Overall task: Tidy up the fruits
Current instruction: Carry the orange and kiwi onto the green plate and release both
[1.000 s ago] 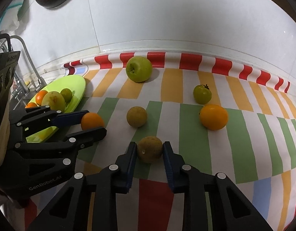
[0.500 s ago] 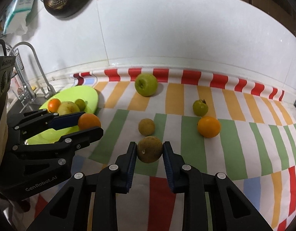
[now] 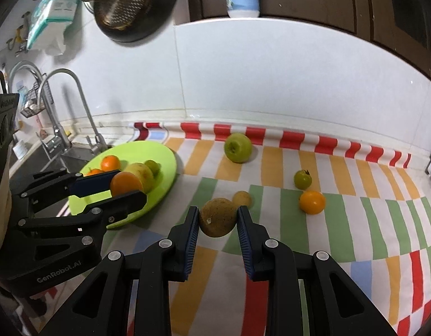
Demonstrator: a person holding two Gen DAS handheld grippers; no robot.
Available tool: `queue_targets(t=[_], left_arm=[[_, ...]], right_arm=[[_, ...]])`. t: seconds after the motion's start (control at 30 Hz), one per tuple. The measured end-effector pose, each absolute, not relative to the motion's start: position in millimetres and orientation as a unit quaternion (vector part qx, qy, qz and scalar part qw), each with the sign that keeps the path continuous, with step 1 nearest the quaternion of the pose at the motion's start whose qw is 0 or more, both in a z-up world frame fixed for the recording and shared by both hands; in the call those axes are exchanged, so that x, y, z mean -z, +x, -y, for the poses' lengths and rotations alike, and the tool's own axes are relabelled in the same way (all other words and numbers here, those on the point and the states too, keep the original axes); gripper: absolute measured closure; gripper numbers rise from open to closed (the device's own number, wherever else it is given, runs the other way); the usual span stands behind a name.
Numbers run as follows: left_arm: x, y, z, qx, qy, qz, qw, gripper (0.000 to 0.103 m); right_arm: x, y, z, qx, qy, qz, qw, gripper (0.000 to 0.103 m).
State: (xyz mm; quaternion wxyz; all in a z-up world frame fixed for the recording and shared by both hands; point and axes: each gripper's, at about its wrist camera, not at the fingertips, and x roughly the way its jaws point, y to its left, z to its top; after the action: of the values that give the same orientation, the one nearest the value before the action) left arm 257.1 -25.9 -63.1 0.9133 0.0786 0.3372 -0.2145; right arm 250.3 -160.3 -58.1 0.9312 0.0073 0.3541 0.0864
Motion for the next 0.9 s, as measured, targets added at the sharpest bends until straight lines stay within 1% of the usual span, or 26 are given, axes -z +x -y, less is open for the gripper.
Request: queue_targets(t=[0.57, 0.9], left_arm=[[37.6, 211.1, -22.2, 0.175, 0.057, -0.31, 0.933, 0.067], [23.8, 200.6, -55.0, 0.16, 0.063, -0.29, 0.941, 0.067]], right_arm=[[27.3, 218.2, 115.8, -0.124, -0.011, -0.323, 0.938, 0.074], [13.2, 210.8, 83.4, -0.138, -0.016, -0.304, 0.942, 0.074]])
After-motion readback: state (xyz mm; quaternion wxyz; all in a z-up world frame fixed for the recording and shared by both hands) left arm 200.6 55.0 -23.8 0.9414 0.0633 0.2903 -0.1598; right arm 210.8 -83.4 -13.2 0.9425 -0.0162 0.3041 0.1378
